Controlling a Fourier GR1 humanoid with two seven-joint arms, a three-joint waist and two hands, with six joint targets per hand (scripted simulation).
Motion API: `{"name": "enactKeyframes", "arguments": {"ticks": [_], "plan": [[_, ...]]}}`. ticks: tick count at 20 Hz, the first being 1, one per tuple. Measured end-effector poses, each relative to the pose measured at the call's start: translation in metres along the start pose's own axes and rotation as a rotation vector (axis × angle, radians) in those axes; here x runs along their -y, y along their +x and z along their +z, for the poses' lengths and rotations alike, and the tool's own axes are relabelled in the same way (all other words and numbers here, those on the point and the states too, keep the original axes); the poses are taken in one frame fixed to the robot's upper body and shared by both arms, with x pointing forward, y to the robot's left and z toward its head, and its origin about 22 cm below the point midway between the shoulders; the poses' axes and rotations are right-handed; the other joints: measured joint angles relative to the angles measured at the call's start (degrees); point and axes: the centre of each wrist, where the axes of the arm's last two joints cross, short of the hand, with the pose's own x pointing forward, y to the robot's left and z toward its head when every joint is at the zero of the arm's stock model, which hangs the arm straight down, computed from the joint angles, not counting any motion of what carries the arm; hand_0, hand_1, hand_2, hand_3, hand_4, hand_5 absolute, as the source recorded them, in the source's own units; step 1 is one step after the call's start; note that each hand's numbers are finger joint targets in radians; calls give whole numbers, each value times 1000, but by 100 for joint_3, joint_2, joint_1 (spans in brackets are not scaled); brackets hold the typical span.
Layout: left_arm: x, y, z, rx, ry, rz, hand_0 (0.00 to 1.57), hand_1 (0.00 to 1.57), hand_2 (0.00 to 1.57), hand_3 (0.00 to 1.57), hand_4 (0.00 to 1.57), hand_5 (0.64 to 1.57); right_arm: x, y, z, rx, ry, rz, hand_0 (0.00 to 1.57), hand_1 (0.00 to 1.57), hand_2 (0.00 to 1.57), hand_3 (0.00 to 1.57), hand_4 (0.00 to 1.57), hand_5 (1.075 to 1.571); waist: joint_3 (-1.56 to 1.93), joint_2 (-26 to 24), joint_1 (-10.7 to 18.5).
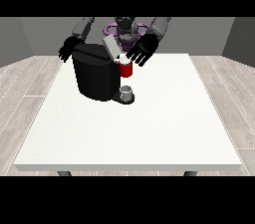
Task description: Insert the coffee pod into the coffee machine and close the lid
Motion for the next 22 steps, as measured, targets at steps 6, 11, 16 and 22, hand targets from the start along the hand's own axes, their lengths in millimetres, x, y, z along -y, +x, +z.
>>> {"name": "enactKeyframes", "arguments": {"ticks": [6, 11, 16, 22], "plan": [[-9, -2, 1, 28, -38, -54, 0, 0, 0, 0, 0, 1571, 3, 3, -3, 16, -8, 3, 0, 0, 0, 0, 348, 1571, 1, 75, 13], [-2, 1, 0, 23, -77, -90, 0, 0, 0, 0, 0, 1571, 0, -2, -2, 12, -18, 7, 0, 0, 0, 0, 378, 1571, -1, 43, 60], [10, -2, 1, 20, -110, -89, 0, 0, 0, 0, 0, 1571, 5, -5, 0, -13, -23, 4, 0, 0, 0, 0, 392, 1571, -4, -156, 125], [19, -6, 5, 13, -136, -82, 0, 0, 0, 0, 0, 1571, 19, -18, 8, -45, -38, -11, 0, 0, 0, 0, 433, 1571, -6, -434, 254]]}}
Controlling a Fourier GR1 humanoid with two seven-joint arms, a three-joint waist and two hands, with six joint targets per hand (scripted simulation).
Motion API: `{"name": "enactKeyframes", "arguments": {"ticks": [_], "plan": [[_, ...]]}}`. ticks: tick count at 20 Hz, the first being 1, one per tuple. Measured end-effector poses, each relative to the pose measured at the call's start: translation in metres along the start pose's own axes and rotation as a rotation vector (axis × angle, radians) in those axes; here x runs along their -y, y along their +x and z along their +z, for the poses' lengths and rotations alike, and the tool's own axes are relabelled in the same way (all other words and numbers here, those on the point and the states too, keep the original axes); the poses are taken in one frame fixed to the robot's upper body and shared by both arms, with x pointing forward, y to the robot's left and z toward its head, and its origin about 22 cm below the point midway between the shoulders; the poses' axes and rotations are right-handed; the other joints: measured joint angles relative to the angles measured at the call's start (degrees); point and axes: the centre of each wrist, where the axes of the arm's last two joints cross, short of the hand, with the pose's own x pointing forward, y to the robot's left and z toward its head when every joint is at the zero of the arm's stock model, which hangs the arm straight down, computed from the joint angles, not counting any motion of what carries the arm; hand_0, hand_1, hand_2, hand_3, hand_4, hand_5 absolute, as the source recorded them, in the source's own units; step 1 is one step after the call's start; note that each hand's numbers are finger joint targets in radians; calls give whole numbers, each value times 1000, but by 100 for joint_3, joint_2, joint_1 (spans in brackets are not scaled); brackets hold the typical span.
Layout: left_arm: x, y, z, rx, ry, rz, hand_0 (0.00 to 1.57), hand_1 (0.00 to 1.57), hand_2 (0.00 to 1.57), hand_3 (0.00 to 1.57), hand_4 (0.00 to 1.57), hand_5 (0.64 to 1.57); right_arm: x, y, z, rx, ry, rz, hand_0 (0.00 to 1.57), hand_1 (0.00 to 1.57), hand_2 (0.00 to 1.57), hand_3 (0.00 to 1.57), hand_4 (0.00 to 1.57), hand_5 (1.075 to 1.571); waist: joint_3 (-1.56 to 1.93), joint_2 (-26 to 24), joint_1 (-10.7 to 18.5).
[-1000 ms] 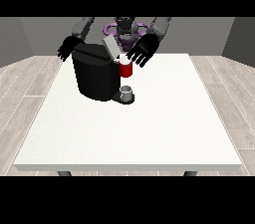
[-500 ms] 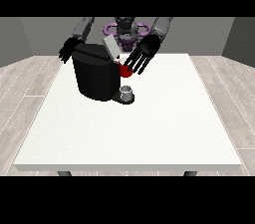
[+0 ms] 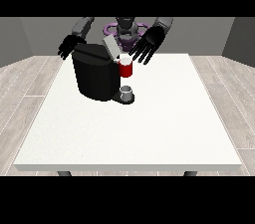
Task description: Insert the coffee pod into the coffee machine and close the lid
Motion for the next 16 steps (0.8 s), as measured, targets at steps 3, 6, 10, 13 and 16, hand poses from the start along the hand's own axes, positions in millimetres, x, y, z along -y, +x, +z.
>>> {"name": "enactKeyframes", "arguments": {"ticks": [3, 6, 10, 13, 16], "plan": [[7, -6, 3, -15, 1, 23, 0, 0, 0, 0, 0, 1571, 3, -2, 5, -6, -3, -4, 0, 0, 0, 0, 424, 1571, 1, -136, 18], [23, -14, 6, -33, -22, 94, 0, 0, 0, 0, 0, 1571, 6, -11, 17, -32, -5, -9, 0, 0, 0, 0, 399, 1571, 0, -448, 64], [52, -23, 12, -34, -10, 310, 0, 0, 0, 0, 249, 1571, 24, -20, 27, -67, -35, -3, 0, 0, 0, 0, 433, 1571, -3, -907, 378], [83, -30, 17, -36, 4, 511, 0, 0, 0, 0, 0, 1571, 29, -21, 31, -72, -19, 28, 0, 0, 0, 0, 390, 1571, -8, -1230, 579], [118, -39, 29, -45, -5, 665, 0, 0, 0, 0, 0, 1571, 36, -18, 32, -77, 6, 42, 0, 0, 0, 0, 289, 1571, -7, -1587, 846]]}}
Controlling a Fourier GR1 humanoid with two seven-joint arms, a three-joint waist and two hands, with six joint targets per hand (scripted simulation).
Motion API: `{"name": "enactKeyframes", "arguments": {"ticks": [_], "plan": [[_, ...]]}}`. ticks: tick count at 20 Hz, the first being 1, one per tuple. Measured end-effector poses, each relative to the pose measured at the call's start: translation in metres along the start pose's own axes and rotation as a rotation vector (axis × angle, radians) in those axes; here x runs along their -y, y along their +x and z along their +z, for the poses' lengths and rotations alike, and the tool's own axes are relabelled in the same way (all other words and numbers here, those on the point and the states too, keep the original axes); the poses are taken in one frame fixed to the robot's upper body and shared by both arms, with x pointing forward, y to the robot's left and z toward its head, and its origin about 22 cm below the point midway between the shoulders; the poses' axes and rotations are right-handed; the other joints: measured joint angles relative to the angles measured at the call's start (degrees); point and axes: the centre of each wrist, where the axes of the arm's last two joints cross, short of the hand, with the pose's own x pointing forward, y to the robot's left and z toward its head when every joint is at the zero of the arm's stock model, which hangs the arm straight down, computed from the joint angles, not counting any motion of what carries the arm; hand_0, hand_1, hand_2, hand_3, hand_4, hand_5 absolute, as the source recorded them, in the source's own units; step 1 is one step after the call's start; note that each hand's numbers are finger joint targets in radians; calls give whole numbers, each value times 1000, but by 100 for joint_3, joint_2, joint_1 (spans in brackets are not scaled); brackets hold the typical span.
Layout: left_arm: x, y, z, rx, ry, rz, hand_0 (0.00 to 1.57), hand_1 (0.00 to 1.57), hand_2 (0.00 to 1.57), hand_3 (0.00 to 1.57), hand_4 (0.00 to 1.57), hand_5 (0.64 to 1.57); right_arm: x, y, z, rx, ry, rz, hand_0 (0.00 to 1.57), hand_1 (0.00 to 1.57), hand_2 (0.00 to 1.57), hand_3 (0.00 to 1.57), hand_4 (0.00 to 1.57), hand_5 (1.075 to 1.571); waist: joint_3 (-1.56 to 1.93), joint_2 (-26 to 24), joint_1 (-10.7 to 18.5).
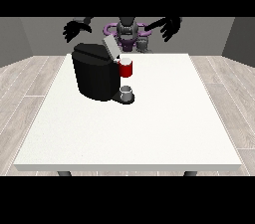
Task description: Insert the coffee pod into the coffee machine and close the lid
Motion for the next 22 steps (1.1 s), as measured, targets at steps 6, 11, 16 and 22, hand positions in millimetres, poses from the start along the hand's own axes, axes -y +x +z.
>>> {"name": "enactKeyframes", "arguments": {"ticks": [6, 11, 16, 22], "plan": [[37, -55, 31, -68, 2, 210, 0, 0, 0, 0, 215, 1571, -2, 25, -7, -1, 77, 26, 0, 0, 0, 0, 0, 1571, 0, -637, 386], [56, -72, 48, -90, 17, 316, 0, 0, 0, 0, 0, 1571, -2, 44, -15, 26, 134, 36, 0, 0, 0, 0, 0, 1571, 4, -695, 647], [77, -77, 59, -81, -13, 412, 0, 0, 0, 0, 135, 1571, -3, 51, -24, 24, 166, 87, 0, 0, 0, 0, 238, 1571, 5, -752, 1078], [83, -79, 75, -58, 5, 468, 0, 0, 0, 0, 88, 1571, -17, 51, -30, 43, 205, 111, 0, 0, 0, 0, 0, 1571, 7, -589, 1287]]}}
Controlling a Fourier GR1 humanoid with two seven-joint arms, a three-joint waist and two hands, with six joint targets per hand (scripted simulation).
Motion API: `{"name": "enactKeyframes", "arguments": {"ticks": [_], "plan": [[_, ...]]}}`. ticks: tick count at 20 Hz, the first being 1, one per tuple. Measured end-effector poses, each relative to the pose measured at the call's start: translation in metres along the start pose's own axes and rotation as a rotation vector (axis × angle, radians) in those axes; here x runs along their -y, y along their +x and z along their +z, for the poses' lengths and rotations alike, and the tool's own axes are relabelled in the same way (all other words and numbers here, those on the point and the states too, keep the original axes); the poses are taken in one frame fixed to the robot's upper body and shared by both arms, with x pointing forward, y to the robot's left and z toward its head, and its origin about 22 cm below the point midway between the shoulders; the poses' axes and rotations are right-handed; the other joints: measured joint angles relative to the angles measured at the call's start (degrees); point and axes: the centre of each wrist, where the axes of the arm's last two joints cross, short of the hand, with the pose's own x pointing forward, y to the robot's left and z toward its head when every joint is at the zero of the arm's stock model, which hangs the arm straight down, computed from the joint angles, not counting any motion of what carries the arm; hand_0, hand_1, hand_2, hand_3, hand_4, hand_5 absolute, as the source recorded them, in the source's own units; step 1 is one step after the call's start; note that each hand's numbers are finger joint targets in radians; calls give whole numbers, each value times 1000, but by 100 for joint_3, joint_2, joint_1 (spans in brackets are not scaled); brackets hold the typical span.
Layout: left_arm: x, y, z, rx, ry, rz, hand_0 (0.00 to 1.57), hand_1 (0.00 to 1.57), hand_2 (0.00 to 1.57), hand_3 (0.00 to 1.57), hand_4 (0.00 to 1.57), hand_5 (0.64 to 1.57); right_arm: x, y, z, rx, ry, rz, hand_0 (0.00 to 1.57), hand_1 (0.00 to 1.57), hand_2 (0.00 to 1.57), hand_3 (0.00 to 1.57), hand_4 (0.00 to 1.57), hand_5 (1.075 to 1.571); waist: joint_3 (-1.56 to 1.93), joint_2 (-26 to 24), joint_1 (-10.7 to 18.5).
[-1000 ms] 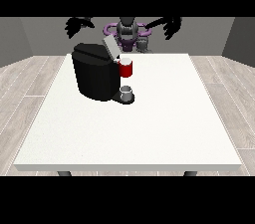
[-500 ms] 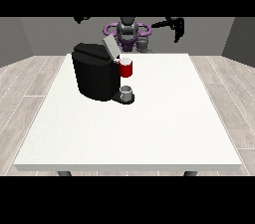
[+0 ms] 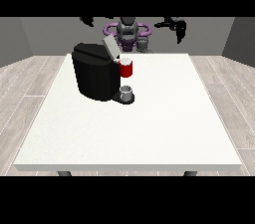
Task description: Insert the coffee pod into the coffee machine and close the lid
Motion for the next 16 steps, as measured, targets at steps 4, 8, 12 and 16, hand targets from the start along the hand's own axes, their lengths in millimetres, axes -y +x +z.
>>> {"name": "enactKeyframes", "arguments": {"ticks": [4, 8, 12, 16], "plan": [[-4, 10, 7, 42, -8, 7, 0, 0, 0, 0, 103, 1571, 7, 2, -11, 10, 0, -24, 0, 0, 0, 0, 0, 1571, 0, 247, 113], [1, 17, 16, 70, -6, 15, 0, 0, 0, 0, 0, 1571, 14, -7, -17, 2, -8, -41, 0, 0, 0, 0, 0, 1571, 1, 453, 192], [-3, 27, 23, 81, 24, 30, 0, 0, 0, 0, 0, 1571, 11, -5, -29, -3, -4, -50, 0, 0, 0, 0, 0, 1571, 1, 658, 176], [-4, 34, 34, 96, 31, 27, 0, 0, 0, 0, 0, 1571, 15, -1, -42, 10, -2, -42, 0, 0, 0, 0, 0, 1571, 1, 857, 165]]}}
